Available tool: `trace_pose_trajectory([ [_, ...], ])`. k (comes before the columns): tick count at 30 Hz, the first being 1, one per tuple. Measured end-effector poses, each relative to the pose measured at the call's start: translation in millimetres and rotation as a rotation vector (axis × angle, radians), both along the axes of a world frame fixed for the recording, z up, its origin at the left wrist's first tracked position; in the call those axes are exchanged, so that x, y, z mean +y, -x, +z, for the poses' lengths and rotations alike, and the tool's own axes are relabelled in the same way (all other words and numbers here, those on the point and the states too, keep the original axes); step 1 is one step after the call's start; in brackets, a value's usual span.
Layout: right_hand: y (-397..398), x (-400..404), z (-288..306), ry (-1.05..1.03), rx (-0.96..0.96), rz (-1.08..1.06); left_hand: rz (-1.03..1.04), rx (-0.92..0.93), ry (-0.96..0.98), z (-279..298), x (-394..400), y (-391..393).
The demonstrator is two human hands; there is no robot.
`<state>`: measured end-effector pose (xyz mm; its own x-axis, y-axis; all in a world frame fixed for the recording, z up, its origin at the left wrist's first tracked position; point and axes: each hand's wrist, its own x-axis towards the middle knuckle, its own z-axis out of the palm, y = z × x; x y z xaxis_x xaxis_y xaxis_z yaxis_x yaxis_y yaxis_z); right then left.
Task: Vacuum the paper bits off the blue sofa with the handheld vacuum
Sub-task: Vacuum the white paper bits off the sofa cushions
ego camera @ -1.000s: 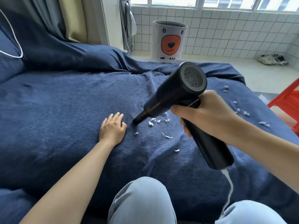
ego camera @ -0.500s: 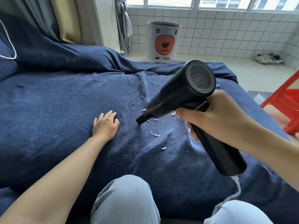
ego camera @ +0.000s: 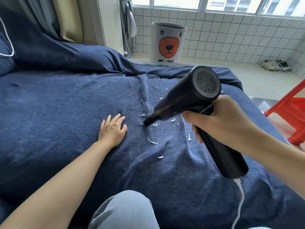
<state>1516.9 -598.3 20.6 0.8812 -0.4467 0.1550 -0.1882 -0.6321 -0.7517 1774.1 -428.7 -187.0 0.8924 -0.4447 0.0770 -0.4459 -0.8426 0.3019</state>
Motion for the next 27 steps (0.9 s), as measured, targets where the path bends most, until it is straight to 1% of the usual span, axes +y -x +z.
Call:
trace_pose_trajectory([
  [3,5,-7,1,0.068,0.006,-0.049,0.013,-0.013,-0.002,-2,-1,0],
  [9,15,-8,-5,-0.019,-0.024,-0.082,0.016,-0.031,0.001,-4,-1,1],
  [14,0,3,-15,-0.076,-0.067,-0.063,0.012,-0.034,-0.008,-5,0,3],
  [20,-27,13,-26,0.014,-0.024,-0.032,0.004,-0.052,-0.022,-7,2,3],
  [24,-39,6,-22,0.055,-0.041,-0.087,0.008,-0.064,-0.016,-10,1,2],
  [27,-39,-2,-21,0.028,-0.051,-0.116,0.010,-0.071,-0.025,-12,2,1],
])
